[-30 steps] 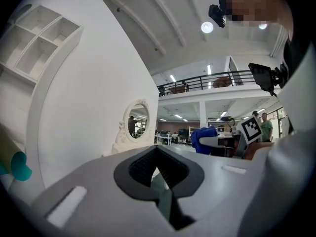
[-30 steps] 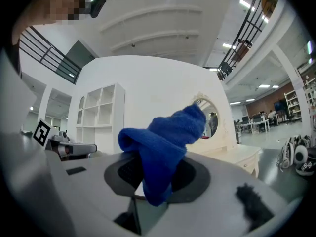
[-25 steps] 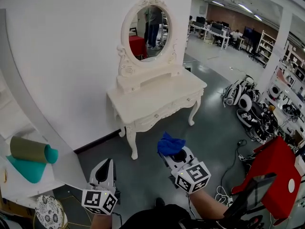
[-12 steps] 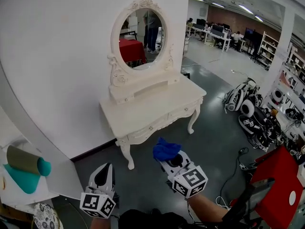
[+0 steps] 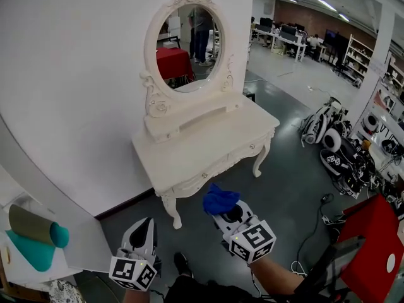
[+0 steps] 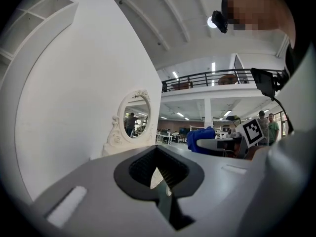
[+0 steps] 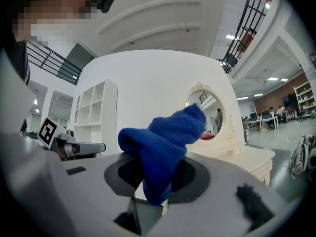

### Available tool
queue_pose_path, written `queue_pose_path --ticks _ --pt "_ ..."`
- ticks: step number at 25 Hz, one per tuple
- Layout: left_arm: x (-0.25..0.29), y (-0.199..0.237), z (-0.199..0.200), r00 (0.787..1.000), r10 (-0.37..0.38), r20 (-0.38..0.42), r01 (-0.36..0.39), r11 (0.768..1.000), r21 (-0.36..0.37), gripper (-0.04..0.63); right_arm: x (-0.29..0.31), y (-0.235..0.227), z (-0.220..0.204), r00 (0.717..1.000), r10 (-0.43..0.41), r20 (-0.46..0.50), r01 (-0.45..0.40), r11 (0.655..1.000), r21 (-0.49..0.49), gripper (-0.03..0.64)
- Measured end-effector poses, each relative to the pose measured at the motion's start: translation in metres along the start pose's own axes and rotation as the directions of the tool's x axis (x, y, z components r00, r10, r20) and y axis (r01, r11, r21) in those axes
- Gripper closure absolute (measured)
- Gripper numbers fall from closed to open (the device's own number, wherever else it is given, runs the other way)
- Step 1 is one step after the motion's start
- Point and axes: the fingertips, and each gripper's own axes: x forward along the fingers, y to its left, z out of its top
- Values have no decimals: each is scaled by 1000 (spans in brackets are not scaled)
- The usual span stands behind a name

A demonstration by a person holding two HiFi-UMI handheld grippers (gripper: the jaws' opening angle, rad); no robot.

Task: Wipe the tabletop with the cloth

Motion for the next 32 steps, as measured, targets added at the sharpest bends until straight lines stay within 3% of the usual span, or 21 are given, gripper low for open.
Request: queue_pose_path --ticks 17,26,32 --pt "88 141 33 998 -47 33 47 999 11 588 172 -16 22 1000 4 -15 -5 998 -66 497" --pt "113 202 38 999 -41 30 41 999 0 588 244 -24 24 1000 -5 -15 5 999 -44 497" --pt "145 223 36 1000 3 13 -3 1000 -8 588 281 -45 23 999 39 -18 -40 999 -36 497"
